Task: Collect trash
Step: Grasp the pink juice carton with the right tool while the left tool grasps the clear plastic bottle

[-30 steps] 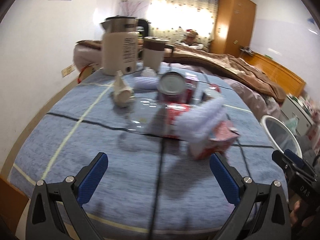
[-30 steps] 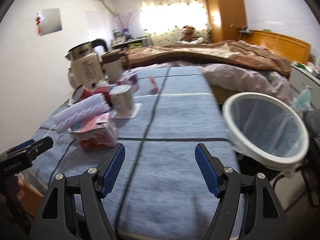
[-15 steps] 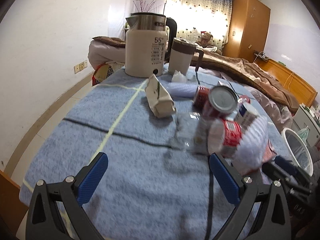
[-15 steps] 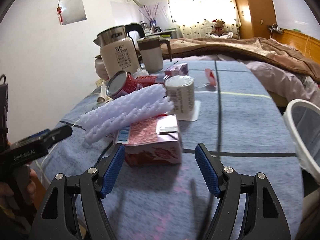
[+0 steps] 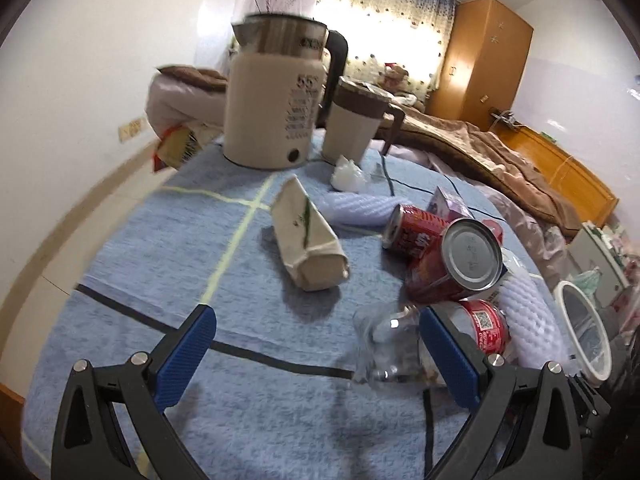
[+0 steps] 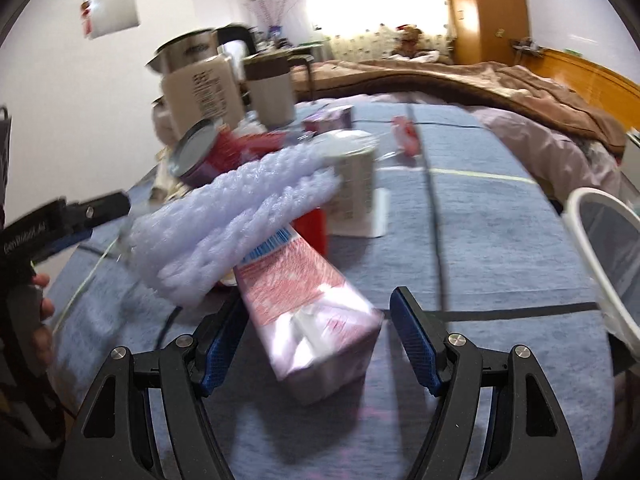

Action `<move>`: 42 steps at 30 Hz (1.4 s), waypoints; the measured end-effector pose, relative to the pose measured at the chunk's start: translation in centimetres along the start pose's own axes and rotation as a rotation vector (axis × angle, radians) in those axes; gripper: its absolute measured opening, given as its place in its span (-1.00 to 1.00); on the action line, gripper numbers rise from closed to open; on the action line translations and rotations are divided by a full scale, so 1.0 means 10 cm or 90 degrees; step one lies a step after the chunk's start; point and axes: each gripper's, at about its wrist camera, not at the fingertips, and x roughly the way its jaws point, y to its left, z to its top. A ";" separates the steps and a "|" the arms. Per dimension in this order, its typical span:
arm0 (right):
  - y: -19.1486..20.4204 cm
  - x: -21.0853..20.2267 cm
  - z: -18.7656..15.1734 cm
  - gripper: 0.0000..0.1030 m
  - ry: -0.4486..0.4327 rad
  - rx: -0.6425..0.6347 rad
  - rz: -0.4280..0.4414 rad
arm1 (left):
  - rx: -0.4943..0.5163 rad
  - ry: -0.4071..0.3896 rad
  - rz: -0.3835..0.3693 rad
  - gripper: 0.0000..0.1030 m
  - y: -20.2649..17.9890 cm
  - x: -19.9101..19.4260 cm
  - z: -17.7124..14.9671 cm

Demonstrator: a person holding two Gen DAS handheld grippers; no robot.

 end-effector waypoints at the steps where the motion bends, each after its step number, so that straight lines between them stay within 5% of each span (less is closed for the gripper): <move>1: -0.05 -0.02 0.01 0.41 -0.005 -0.001 -0.019 | -0.001 0.006 -0.011 1.00 0.00 0.03 -0.01; 5: -0.21 0.00 0.06 0.38 0.005 0.009 -0.033 | 0.014 0.016 -0.043 1.00 -0.11 0.05 -0.06; 7: -0.33 0.00 0.06 -0.06 0.011 0.027 -0.017 | 0.025 0.028 -0.068 1.00 -0.19 0.07 -0.08; 9: -0.43 -0.01 0.05 -0.26 0.013 0.032 -0.022 | 0.033 0.040 -0.091 1.00 -0.27 0.09 -0.12; 24: -0.80 -0.18 0.03 -0.27 0.015 0.061 -0.083 | 0.115 0.097 -0.148 0.99 -0.72 0.11 -0.33; 30: -0.84 -0.19 0.02 -0.27 0.014 0.069 -0.080 | 0.182 0.103 -0.224 0.98 -0.84 -0.15 -0.36; 34: -0.83 -0.18 0.01 -0.27 0.016 0.069 -0.072 | 0.175 0.009 -0.144 0.98 -0.74 -0.30 -0.11; 37: -0.83 -0.20 -0.02 -0.27 0.015 0.069 -0.068 | 0.200 0.041 -0.183 0.98 -0.78 -0.18 -0.03; 42: -0.85 -0.23 -0.04 -0.27 0.015 0.072 -0.061 | 0.265 0.074 -0.168 0.98 -0.99 0.01 -0.12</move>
